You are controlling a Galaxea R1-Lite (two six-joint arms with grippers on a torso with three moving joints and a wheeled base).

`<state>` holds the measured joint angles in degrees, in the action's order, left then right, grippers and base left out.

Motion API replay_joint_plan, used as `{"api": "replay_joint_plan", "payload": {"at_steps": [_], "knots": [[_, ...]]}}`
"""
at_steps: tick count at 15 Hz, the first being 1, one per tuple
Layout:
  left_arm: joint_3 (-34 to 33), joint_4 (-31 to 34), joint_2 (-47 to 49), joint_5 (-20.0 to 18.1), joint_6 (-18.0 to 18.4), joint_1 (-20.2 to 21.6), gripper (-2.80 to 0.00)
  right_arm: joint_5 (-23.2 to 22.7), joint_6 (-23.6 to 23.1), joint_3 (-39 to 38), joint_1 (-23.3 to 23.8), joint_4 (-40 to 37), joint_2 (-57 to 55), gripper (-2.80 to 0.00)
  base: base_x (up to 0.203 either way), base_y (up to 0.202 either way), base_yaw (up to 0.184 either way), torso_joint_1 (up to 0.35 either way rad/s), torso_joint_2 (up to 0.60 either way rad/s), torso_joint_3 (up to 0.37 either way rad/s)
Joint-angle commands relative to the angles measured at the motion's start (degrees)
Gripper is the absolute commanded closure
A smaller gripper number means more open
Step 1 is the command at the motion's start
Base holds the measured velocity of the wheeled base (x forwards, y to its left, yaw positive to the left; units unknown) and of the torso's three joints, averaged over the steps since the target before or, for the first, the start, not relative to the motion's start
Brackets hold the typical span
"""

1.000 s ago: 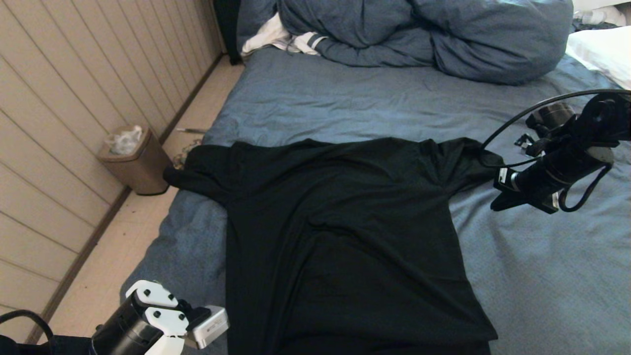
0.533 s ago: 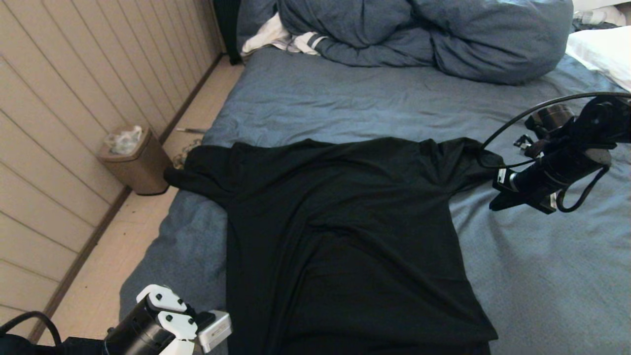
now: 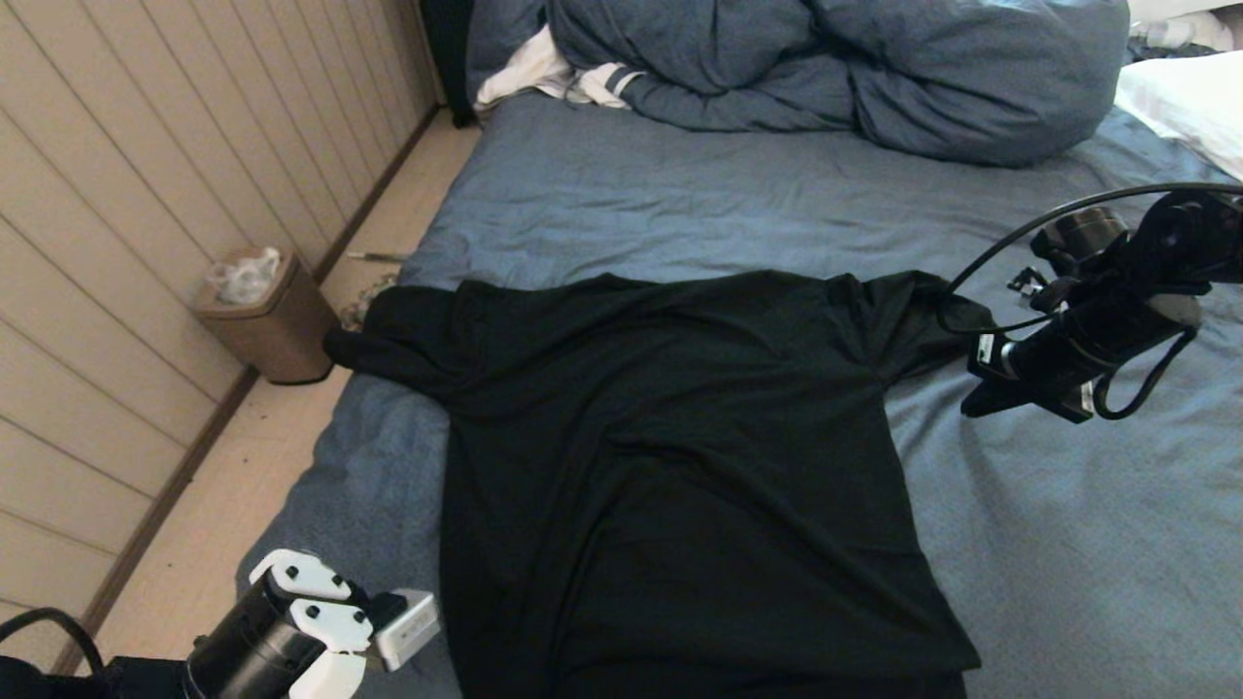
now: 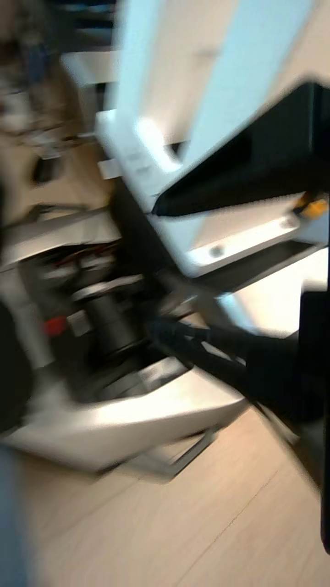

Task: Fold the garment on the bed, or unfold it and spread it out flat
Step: Unford the black T-shirt

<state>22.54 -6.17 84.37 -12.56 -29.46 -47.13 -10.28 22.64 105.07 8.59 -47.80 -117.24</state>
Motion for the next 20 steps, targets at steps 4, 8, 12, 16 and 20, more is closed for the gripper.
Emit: {"api": "replay_joint_plan", "payload": {"at_steps": [4,8,12,16,20], "knots": [[5.84,-1.60,-3.13,2.71,0.69,6.69,-2.80,-0.85,0.12,2.97,-0.89,-0.01,0.74,0.00,0.000,0.000,0.000,0.000,0.00,0.000],[15.97,-0.46,-0.69,2.52,4.06,17.18,-2.80,-1.33,-0.05,5.79,-3.43,-0.01,3.79,0.00,0.000,0.000,0.000,0.000,0.00,0.000],[33.27,5.97,3.70,2.13,6.86,25.27,0.00,-1.32,-2.19,6.46,-7.84,3.84,6.72,0.00,0.000,0.000,0.000,0.000,0.00,0.000],[48.52,9.83,16.18,2.11,8.36,29.07,0.00,-1.49,-5.09,5.79,-11.64,11.32,7.47,0.00,0.000,0.000,0.000,0.000,0.00,0.000],[61.72,12.32,28.91,2.90,8.64,30.59,0.00,-1.57,-5.68,5.49,-15.14,15.79,6.73,0.00,0.000,0.000,0.000,0.000,0.00,0.000]]}}
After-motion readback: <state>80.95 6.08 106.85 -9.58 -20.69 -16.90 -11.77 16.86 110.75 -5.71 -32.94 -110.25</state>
